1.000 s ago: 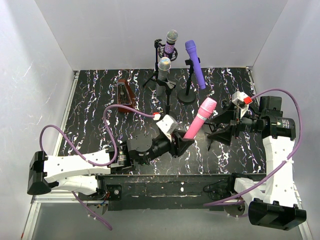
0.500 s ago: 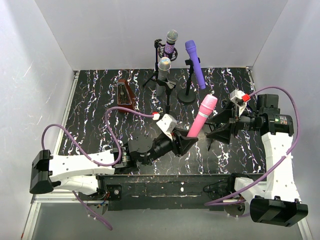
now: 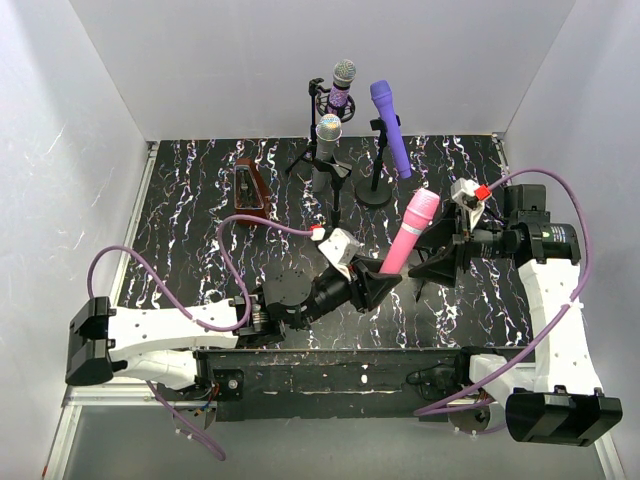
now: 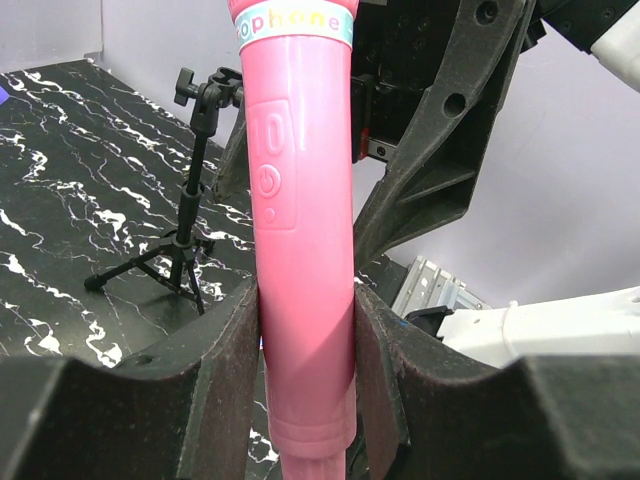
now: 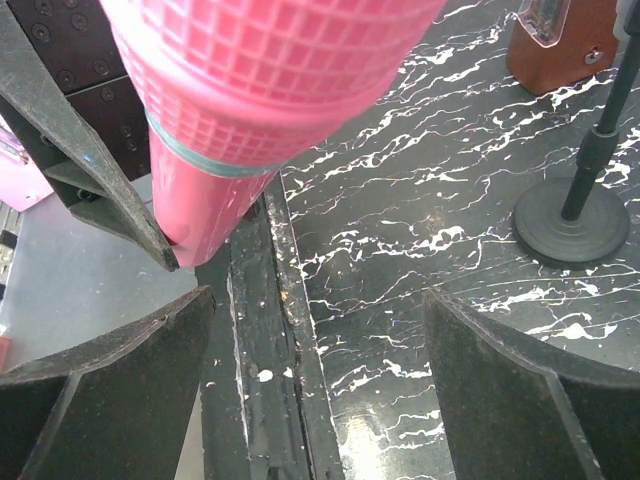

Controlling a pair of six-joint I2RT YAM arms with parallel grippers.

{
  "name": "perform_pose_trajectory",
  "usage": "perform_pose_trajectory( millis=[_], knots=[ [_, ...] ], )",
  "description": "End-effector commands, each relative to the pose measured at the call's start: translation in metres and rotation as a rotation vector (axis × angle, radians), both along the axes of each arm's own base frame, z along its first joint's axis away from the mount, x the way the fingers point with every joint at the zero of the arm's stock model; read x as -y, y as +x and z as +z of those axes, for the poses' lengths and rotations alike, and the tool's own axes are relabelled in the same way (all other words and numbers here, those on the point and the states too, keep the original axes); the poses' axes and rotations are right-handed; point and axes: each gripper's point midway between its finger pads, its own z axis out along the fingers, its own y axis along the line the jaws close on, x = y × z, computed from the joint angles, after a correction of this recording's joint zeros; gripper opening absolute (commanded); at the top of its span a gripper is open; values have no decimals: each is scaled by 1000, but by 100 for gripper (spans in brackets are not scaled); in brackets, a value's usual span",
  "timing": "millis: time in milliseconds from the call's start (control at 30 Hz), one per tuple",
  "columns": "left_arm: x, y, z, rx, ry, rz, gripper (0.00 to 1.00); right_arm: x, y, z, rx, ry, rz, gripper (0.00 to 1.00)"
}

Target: Attach the microphones to the stand

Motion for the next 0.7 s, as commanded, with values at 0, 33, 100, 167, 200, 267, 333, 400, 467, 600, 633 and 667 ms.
perform_pose_trajectory(
  millis=[0,33,100,167,200,267,333,400,467,600,633,667],
  knots=[
    [1,3,17,12,-64,17,0,-4,0,13,27,15,22,90],
    [2,4,18,16,-67,19,0,-4,0,14,27,17,22,90],
    [4,5,19,19,-73,23,0,-4,1,17,25,18,17,90],
    [6,7,23,29,-82,30,0,-4,7,22,34,16,2,90],
    [8,7,24,34,-80,31,0,-4,10,23,27,15,-9,90],
    [12,9,26,44,-79,34,0,-4,15,28,24,24,-19,90],
    [16,11,27,51,-74,38,0,-6,19,34,-2,43,-23,90],
    [19,13,29,53,-73,43,0,-7,20,40,-29,65,-18,90],
    [21,16,30,55,-70,59,0,-9,17,46,-59,94,6,90],
    [19,25,31,57,-64,109,0,-11,7,59,-95,145,68,90],
    [18,27,31,59,-58,118,0,-11,5,61,-99,152,80,90],
    [17,29,32,60,-57,124,0,-11,3,64,-98,157,89,90]
  ],
)
